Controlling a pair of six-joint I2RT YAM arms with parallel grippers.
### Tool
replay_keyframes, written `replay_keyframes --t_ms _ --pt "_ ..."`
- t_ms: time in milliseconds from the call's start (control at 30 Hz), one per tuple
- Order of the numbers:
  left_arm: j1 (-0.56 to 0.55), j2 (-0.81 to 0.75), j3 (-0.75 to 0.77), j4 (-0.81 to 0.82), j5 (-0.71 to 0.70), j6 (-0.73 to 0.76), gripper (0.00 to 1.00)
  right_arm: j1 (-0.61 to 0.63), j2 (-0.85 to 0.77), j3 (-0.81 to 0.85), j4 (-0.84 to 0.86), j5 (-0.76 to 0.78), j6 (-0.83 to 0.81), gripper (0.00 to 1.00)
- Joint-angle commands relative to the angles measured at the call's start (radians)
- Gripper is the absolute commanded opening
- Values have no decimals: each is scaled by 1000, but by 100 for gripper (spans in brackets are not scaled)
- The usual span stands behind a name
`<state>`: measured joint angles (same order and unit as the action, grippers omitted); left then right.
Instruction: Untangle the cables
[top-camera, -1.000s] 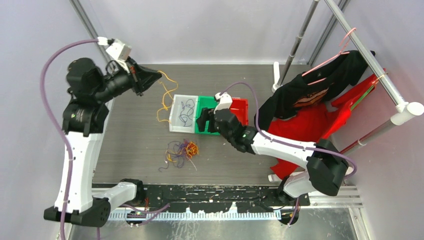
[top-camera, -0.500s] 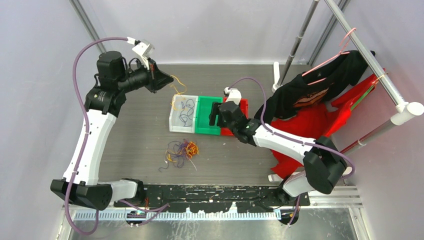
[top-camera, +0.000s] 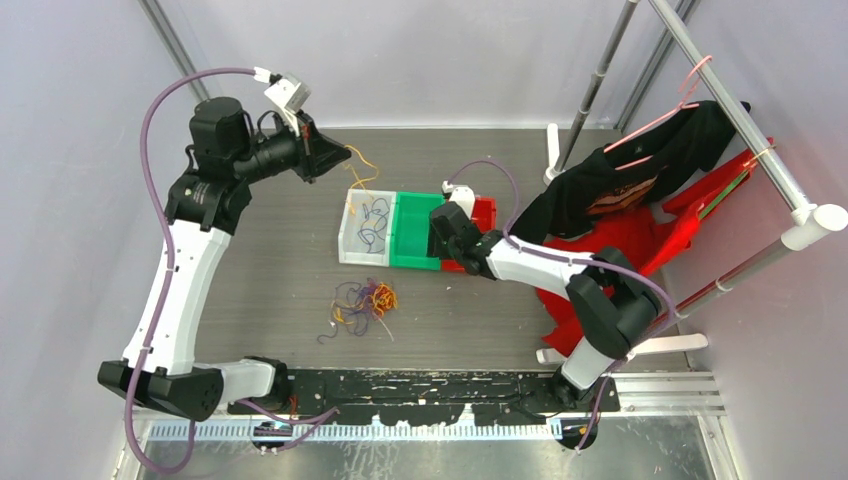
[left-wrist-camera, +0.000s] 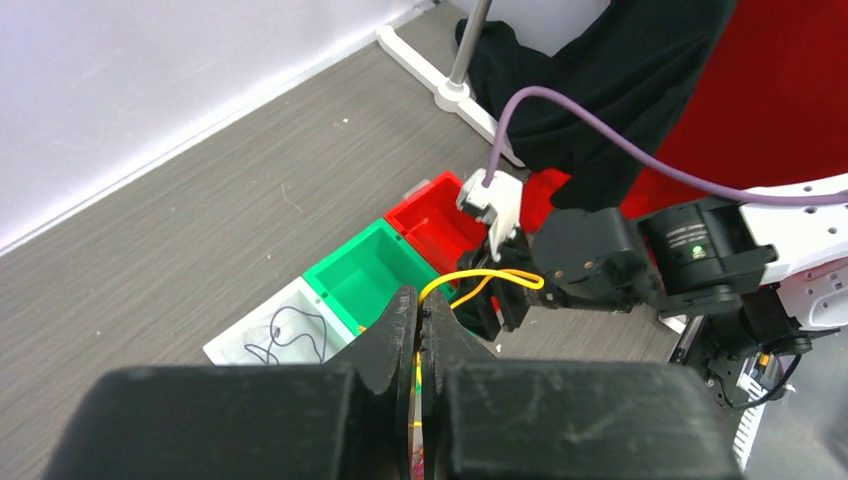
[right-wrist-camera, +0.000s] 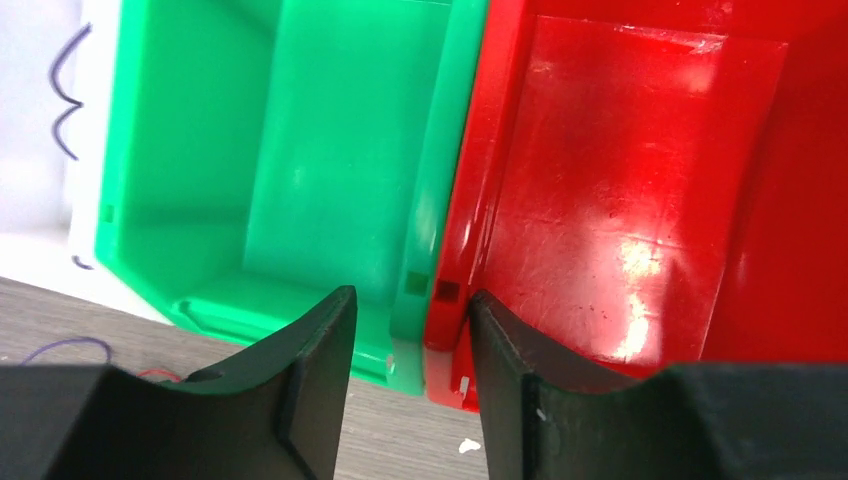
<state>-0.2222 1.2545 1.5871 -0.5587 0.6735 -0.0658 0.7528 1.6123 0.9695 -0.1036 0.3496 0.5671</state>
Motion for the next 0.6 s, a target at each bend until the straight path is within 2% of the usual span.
replay_keyframes --t_ms 0,167,300,433,567 --pt "-2 -40 61 33 -12 12 0 16 47 83 64 -50 50 48" --pt "-2 -52 67 24 -16 13 0 62 134 198 67 -79 59 45" --pt "-2 -57 51 16 -14 14 0 97 190 285 42 -78 44 47" --pt "-1 -51 23 23 1 1 0 97 146 290 26 -49 38 72" --pt "-7 -20 17 45 25 -42 0 80 4 240 5 -46 28 80"
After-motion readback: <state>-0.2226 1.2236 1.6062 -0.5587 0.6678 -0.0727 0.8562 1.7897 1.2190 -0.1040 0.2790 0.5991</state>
